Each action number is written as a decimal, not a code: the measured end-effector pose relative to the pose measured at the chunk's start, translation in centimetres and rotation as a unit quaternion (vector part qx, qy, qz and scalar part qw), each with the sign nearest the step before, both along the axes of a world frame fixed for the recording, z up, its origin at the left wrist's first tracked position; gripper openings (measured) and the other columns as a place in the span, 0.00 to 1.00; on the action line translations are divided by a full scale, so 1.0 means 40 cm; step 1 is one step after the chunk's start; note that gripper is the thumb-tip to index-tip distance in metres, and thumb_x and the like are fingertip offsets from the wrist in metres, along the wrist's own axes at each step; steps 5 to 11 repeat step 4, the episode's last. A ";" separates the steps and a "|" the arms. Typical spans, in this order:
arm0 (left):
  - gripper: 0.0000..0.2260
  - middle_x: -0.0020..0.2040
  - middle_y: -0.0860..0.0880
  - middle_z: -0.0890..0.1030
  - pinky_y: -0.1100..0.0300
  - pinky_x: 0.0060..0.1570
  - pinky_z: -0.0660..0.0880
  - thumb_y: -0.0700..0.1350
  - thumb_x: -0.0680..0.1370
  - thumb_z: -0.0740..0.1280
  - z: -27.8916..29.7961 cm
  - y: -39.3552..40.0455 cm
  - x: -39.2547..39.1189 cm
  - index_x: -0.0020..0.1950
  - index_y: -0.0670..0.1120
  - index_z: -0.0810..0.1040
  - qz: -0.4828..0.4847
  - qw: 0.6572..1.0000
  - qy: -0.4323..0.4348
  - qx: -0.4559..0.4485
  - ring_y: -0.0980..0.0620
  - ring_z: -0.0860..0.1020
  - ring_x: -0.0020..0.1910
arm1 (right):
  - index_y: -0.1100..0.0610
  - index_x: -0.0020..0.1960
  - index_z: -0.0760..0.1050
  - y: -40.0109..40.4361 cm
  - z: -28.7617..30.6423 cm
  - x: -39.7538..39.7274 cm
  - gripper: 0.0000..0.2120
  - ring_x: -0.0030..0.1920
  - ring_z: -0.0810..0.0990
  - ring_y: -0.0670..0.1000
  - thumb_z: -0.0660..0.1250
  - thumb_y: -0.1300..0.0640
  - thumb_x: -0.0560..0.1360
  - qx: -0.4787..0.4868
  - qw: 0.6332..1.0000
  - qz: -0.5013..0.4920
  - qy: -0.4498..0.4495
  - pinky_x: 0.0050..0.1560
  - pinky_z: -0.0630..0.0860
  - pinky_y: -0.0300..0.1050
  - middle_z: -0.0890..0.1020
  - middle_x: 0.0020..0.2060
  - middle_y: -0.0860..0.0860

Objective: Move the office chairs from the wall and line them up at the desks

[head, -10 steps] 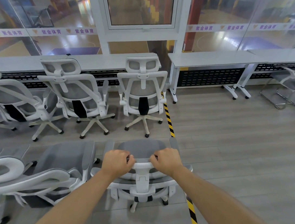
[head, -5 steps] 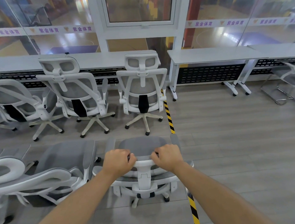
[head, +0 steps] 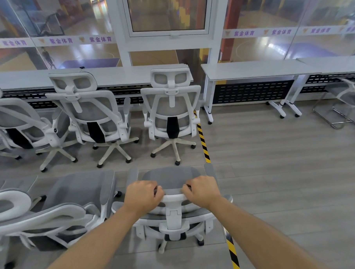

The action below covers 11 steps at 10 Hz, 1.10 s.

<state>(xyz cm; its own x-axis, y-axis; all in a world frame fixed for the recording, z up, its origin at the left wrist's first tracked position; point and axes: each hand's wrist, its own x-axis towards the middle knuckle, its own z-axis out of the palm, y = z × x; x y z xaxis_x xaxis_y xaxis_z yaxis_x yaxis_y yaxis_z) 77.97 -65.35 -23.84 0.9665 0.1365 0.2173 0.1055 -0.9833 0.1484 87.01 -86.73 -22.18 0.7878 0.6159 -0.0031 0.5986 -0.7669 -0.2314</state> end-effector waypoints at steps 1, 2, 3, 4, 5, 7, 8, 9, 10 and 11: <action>0.19 0.22 0.50 0.68 0.61 0.21 0.59 0.53 0.74 0.55 0.008 0.000 0.000 0.27 0.46 0.68 -0.006 1.000 0.007 0.003 0.51 0.67 0.21 | 0.54 0.29 0.67 -0.002 -0.002 0.001 0.20 0.24 0.62 0.48 0.51 0.44 0.74 -0.001 1.000 0.005 -0.002 0.28 0.61 0.42 0.67 0.23 0.48; 0.18 0.25 0.51 0.70 0.61 0.23 0.60 0.54 0.75 0.54 0.016 -0.001 -0.002 0.29 0.48 0.70 -0.013 1.000 0.009 -0.001 0.53 0.68 0.23 | 0.54 0.30 0.68 -0.006 0.007 -0.004 0.19 0.24 0.63 0.48 0.54 0.46 0.75 0.005 1.000 0.000 -0.001 0.28 0.61 0.42 0.67 0.23 0.48; 0.17 0.29 0.54 0.74 0.61 0.27 0.62 0.55 0.76 0.53 0.014 0.001 -0.002 0.33 0.50 0.74 -0.028 1.000 0.009 -0.011 0.55 0.70 0.28 | 0.56 0.32 0.71 -0.009 -0.004 -0.011 0.20 0.25 0.64 0.48 0.54 0.46 0.76 0.008 1.000 -0.001 -0.002 0.28 0.62 0.42 0.70 0.24 0.49; 0.17 0.37 0.56 0.79 0.59 0.38 0.71 0.55 0.77 0.53 0.017 0.000 -0.007 0.41 0.50 0.79 -0.033 0.998 -0.022 -0.050 0.56 0.74 0.34 | 0.55 0.34 0.72 -0.004 0.005 -0.016 0.20 0.27 0.67 0.48 0.53 0.46 0.78 0.045 0.999 -0.009 0.009 0.33 0.67 0.44 0.73 0.26 0.49; 0.17 0.37 0.56 0.79 0.59 0.38 0.71 0.55 0.77 0.53 0.017 0.000 -0.007 0.41 0.50 0.79 -0.033 0.998 -0.022 -0.050 0.56 0.74 0.34 | 0.55 0.34 0.72 -0.004 0.005 -0.016 0.20 0.27 0.67 0.48 0.53 0.46 0.78 0.045 0.999 -0.009 0.009 0.33 0.67 0.44 0.73 0.26 0.49; 0.17 0.37 0.56 0.79 0.59 0.38 0.71 0.55 0.77 0.53 0.017 0.000 -0.007 0.41 0.50 0.79 -0.033 0.998 -0.022 -0.050 0.56 0.74 0.34 | 0.55 0.34 0.72 -0.004 0.005 -0.016 0.20 0.27 0.67 0.48 0.53 0.46 0.78 0.045 0.999 -0.009 0.009 0.33 0.67 0.44 0.73 0.26 0.49; 0.17 0.37 0.56 0.79 0.59 0.38 0.71 0.55 0.77 0.53 0.017 0.000 -0.007 0.41 0.50 0.79 -0.033 0.998 -0.022 -0.050 0.56 0.74 0.34 | 0.55 0.34 0.72 -0.004 0.005 -0.016 0.20 0.27 0.67 0.48 0.53 0.46 0.78 0.045 0.999 -0.009 0.009 0.33 0.67 0.44 0.73 0.26 0.49; 0.17 0.37 0.56 0.79 0.59 0.38 0.71 0.55 0.77 0.53 0.017 0.000 -0.007 0.41 0.50 0.79 -0.033 0.998 -0.022 -0.050 0.56 0.74 0.34 | 0.55 0.34 0.72 -0.004 0.005 -0.016 0.20 0.27 0.67 0.48 0.53 0.46 0.78 0.045 0.999 -0.009 0.009 0.33 0.67 0.44 0.73 0.26 0.49; 0.17 0.37 0.56 0.79 0.59 0.38 0.71 0.55 0.77 0.53 0.017 0.000 -0.007 0.41 0.50 0.79 -0.033 0.998 -0.022 -0.050 0.56 0.74 0.34 | 0.55 0.34 0.72 -0.004 0.005 -0.016 0.20 0.27 0.67 0.48 0.53 0.46 0.78 0.045 0.999 -0.009 0.009 0.33 0.67 0.44 0.73 0.26 0.49; 0.17 0.37 0.56 0.79 0.59 0.38 0.71 0.55 0.77 0.53 0.017 0.000 -0.007 0.41 0.50 0.79 -0.033 0.998 -0.022 -0.050 0.56 0.74 0.34 | 0.55 0.34 0.72 -0.004 0.005 -0.016 0.20 0.27 0.67 0.48 0.53 0.46 0.78 0.045 0.999 -0.009 0.009 0.33 0.67 0.44 0.73 0.26 0.49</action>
